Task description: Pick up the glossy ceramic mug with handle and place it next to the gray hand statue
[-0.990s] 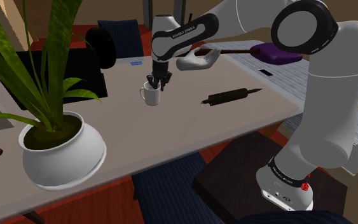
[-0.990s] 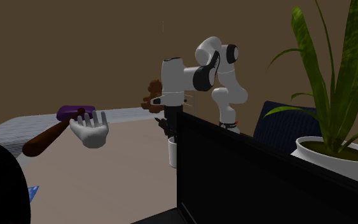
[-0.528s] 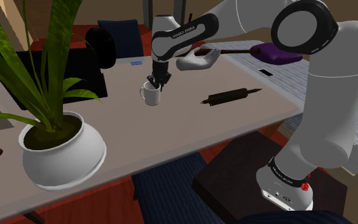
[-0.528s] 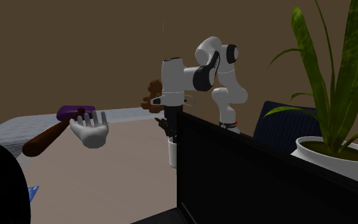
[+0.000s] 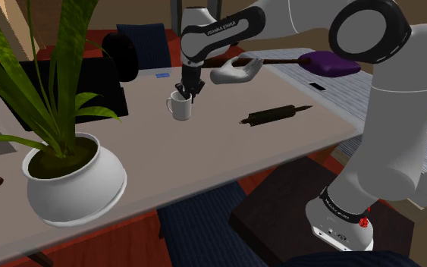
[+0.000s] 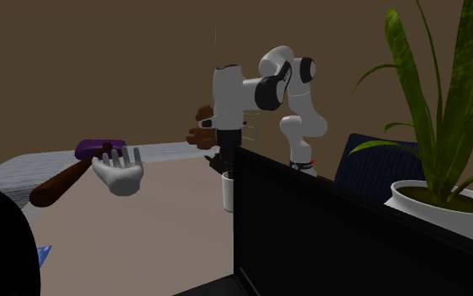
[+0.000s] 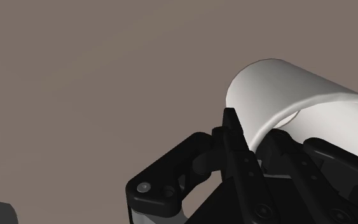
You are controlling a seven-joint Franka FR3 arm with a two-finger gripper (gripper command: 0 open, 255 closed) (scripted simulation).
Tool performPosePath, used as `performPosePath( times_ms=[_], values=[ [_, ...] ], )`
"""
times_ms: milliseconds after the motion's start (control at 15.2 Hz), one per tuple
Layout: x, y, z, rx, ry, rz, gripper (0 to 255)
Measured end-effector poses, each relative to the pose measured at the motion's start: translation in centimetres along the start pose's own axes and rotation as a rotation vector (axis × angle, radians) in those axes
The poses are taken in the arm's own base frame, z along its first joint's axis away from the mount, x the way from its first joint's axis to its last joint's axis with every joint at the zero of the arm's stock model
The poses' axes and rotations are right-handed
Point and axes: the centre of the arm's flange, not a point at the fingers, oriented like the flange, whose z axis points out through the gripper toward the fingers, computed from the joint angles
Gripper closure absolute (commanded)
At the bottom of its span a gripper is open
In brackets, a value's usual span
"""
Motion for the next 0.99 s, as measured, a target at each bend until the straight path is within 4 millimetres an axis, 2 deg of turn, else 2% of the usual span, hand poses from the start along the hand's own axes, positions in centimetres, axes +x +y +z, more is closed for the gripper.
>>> performPosePath(
  times_ms=[990],
  values=[
    [0.1, -0.5, -8.0, 0.0, 0.0, 0.0, 255]
  ],
)
